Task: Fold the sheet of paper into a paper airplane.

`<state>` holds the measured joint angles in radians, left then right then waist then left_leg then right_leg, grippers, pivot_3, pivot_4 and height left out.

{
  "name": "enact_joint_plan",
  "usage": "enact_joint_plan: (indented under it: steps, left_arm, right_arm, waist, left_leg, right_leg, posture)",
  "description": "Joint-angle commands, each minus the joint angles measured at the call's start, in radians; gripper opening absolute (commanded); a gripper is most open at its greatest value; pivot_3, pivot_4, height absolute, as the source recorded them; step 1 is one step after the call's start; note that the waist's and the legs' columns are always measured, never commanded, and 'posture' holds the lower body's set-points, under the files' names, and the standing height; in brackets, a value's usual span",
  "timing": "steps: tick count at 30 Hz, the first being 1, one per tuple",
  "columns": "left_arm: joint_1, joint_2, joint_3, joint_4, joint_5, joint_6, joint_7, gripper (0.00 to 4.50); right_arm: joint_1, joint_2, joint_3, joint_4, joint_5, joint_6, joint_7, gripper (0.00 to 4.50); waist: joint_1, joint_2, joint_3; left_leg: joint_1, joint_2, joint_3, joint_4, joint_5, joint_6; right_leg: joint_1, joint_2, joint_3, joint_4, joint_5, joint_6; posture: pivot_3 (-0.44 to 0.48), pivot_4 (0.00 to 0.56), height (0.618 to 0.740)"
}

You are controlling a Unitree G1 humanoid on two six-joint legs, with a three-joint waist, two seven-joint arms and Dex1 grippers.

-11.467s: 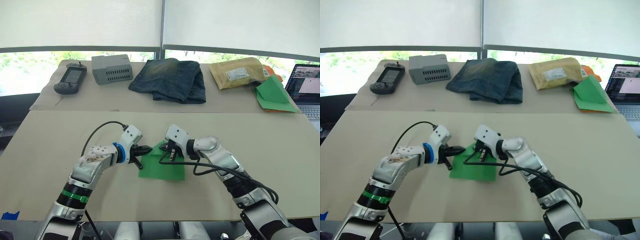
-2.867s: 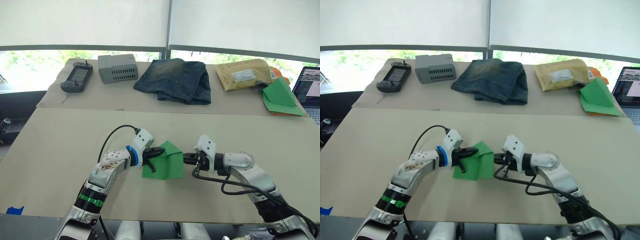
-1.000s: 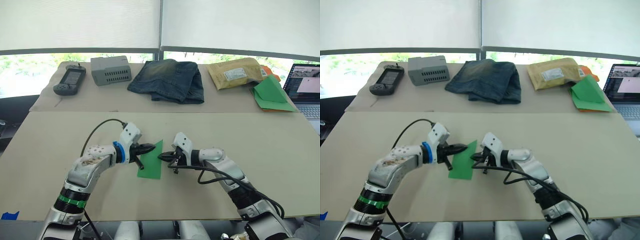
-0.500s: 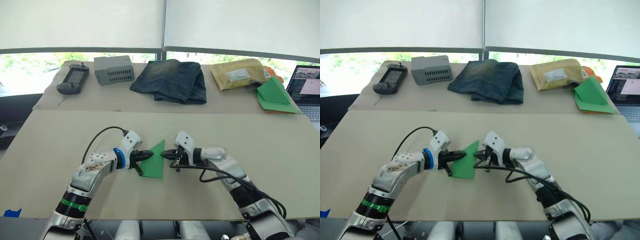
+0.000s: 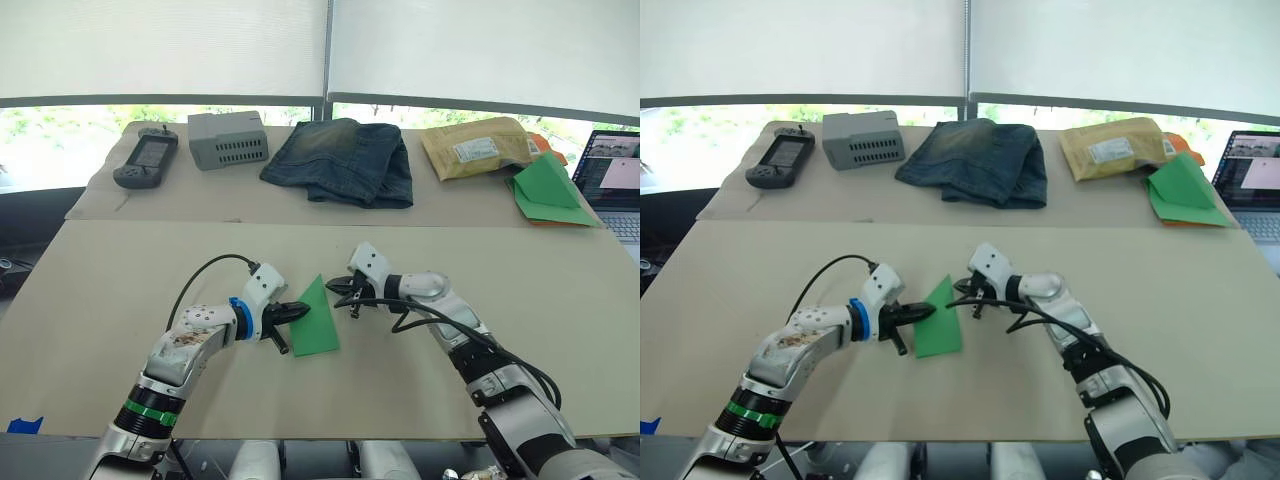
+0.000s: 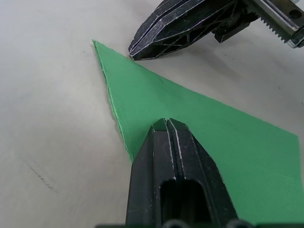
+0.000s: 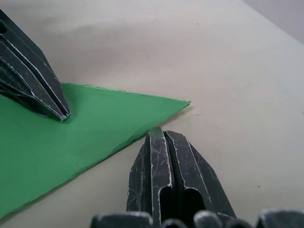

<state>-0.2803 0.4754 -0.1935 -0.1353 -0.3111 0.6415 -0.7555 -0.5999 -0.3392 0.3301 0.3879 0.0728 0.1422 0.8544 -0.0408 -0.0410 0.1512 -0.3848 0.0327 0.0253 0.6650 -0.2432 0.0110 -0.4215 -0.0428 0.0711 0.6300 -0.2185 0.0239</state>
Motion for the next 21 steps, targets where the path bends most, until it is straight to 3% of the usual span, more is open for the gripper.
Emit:
enact_joint_plan:
  steps: [1,21]
  left_arm:
    - [0.003,-0.003,-0.021,0.038,0.035,-0.004,0.016,0.0]
    - [-0.008,-0.023,-0.082,0.051,0.116,-0.005,0.056,0.0]
  right_arm:
    - [-0.015,-0.003,-0.039,-0.027,0.002,-0.08,0.011,0.02]
    - [-0.179,0.074,-0.045,0.293,-0.066,-0.243,0.099,0.02]
  waist:
    - [0.0,0.0,0.0]
    - [-0.001,0.0,0.0]
  left_leg:
    - [0.0,0.0,0.0,0.0,0.0,0.0]
    - [0.0,0.0,0.0,0.0,0.0,0.0]
  right_leg:
    - [0.0,0.0,0.0,0.0,0.0,0.0]
    - [0.0,0.0,0.0,0.0,0.002,-0.002]
  posture:
    - [0.0,0.15,0.74]
    - [0.0,0.15,0.74]
